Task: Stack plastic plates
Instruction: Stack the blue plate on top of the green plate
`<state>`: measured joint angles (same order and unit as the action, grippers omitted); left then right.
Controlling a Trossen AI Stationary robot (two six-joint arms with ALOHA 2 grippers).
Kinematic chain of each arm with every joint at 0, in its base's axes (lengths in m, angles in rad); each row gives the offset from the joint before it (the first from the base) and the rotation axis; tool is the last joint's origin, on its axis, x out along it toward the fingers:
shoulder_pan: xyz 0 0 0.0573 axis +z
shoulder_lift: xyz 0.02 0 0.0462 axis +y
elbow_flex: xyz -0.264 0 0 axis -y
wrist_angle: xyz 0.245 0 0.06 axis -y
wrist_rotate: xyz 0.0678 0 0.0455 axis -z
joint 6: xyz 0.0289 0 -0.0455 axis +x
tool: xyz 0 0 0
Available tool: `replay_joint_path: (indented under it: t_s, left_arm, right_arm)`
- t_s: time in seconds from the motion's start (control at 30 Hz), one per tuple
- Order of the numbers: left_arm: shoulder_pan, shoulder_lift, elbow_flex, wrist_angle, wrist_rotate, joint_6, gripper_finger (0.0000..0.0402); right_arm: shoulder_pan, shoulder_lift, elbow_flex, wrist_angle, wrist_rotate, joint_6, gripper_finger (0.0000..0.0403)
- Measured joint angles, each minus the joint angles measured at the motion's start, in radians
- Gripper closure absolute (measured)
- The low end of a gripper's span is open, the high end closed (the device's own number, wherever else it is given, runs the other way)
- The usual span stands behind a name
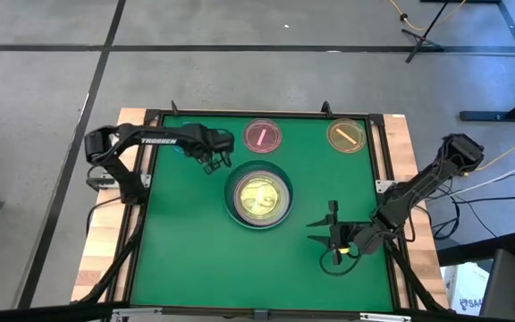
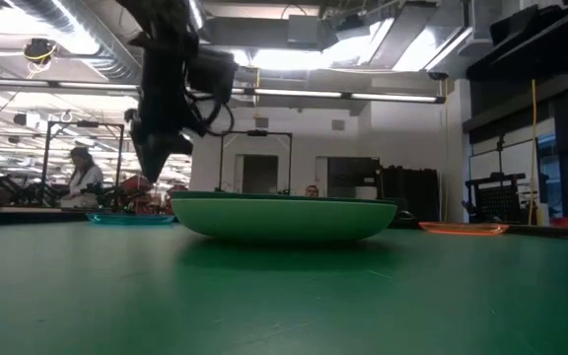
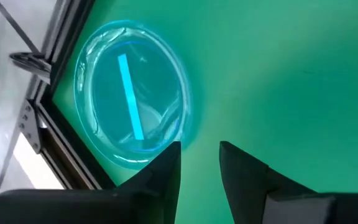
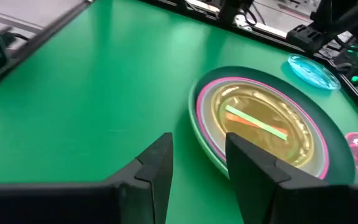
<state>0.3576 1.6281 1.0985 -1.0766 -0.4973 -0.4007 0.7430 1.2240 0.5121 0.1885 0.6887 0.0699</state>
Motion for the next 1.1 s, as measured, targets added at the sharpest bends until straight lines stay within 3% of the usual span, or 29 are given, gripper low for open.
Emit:
replay_joint_path:
  t_s: [0.27, 0.83, 1.1]
  left_arm:
    - [0.125, 0.089, 0.000, 0.073, 0.051, 0.091, 0.0298]
    - [0.213, 0.242, 0.000, 0.182, 0.044, 0.150, 0.0298]
    - [0.214, 0.251, 0.000, 0.182, 0.042, 0.176, 0.0355]
  right_arm:
    - [-0.051, 0.000, 0.000, -0.009, 0.000, 0.002, 0.0263]
    - [-0.057, 0.004, 0.000, -0.045, -0.026, 0.012, 0.0263]
    - [-0.057, 0.004, 0.000, -0.066, -0.027, 0.032, 0.0263]
